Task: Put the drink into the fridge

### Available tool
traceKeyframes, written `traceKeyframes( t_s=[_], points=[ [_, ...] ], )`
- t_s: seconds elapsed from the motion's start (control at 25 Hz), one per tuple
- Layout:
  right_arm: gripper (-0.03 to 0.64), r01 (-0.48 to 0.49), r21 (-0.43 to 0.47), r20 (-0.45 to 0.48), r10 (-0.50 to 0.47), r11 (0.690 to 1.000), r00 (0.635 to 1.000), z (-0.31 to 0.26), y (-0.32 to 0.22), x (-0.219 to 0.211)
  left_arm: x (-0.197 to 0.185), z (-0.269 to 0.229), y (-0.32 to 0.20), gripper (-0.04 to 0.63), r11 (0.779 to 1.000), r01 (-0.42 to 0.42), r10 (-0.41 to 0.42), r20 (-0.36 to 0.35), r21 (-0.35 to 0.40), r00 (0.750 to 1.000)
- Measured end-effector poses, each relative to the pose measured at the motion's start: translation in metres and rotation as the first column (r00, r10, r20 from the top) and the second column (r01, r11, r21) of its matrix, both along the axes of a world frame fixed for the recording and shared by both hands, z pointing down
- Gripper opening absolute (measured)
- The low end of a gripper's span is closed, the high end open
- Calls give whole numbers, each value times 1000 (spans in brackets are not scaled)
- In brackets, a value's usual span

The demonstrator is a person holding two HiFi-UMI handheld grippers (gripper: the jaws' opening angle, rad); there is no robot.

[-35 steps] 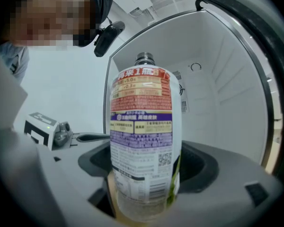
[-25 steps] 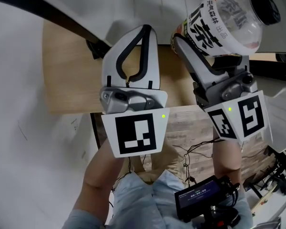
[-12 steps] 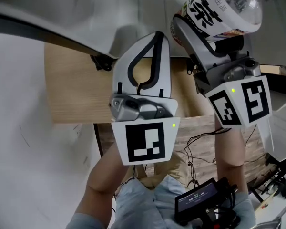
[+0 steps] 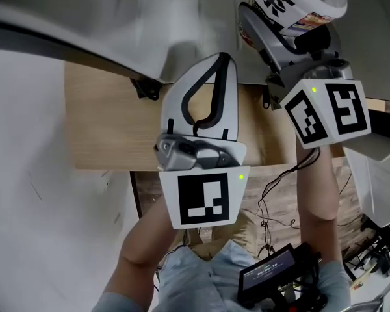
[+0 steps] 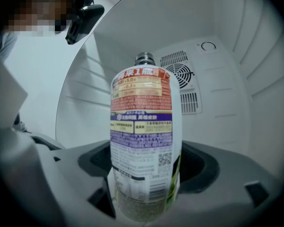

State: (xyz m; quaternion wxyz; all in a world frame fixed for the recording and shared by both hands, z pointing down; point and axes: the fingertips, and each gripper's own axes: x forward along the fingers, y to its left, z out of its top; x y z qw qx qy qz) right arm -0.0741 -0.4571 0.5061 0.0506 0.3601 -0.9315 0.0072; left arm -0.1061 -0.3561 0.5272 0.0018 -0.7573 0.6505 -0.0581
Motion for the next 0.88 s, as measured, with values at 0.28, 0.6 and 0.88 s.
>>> traceKeyframes(
  t_s=[0.28,0.6,0.88],
  points=[
    [403,-19,-14,20,19,1000,1000,7,-12,-1,0,5,2,9,1000,-5,5,9,-16,1000],
    [489,-24,-31,8,24,999,1000,6,-7,5,4,-3,12,9,1000,-15,15,10,-10,1000],
    [488,-63,-48,15,63,997,998,2,20,33,12,-2,37,9,999,-20,21,19,-47,1000]
  ],
)
